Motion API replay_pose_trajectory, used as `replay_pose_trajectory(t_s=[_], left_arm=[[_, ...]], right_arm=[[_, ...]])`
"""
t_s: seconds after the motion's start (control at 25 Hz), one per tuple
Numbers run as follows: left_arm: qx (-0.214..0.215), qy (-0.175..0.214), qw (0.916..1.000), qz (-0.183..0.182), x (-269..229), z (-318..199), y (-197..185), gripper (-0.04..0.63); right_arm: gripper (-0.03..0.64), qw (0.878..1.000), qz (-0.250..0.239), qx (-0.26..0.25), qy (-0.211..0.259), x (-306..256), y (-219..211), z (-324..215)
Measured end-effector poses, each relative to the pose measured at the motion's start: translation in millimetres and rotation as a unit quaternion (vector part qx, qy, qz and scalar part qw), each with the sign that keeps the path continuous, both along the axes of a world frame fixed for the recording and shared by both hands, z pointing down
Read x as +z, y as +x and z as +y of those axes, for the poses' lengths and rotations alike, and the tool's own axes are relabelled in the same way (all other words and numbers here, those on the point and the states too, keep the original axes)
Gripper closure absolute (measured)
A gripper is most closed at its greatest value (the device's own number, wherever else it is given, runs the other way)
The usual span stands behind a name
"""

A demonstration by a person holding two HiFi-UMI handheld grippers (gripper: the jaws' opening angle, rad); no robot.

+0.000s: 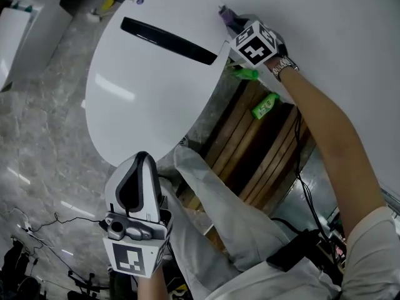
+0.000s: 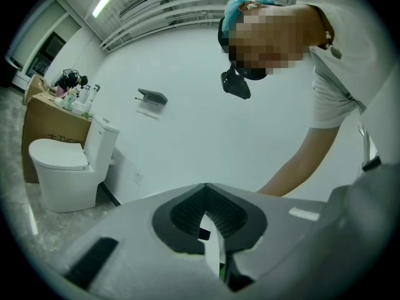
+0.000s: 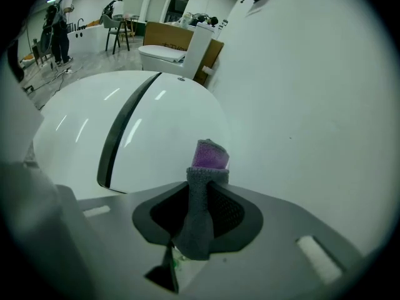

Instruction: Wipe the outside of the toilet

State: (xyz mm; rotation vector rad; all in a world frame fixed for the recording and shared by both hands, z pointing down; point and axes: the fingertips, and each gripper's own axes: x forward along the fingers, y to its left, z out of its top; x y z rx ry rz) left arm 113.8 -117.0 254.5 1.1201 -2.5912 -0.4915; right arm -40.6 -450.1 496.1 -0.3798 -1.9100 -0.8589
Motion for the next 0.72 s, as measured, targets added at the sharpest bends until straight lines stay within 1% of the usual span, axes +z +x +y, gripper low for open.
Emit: replay_pose_trajectory(t_s=[0.08, 0.24, 0.48, 0.72], left_arm=[[-0.004, -0.001, 1.0, 0.0, 2, 9, 4, 0.592], [-0.016, 0.002, 0.9999, 0.003, 0, 31, 12, 0.592], [-0.014, 0.013, 0.9998, 0.003, 0, 44, 21, 0.592], [-0.011, 0.019, 0.9998, 0.004, 4, 62, 31, 0.592]], right_arm=[[0.526, 1.0, 0.0, 0.008, -0.004, 2, 7, 5], [0.528, 0.999, 0.003, 0.028, -0.028, -1, 18, 24], [0.528, 0.998, 0.009, 0.031, -0.046, 0, 40, 47], [0.528, 0.998, 0.009, 0.024, -0.055, 2, 65, 75]])
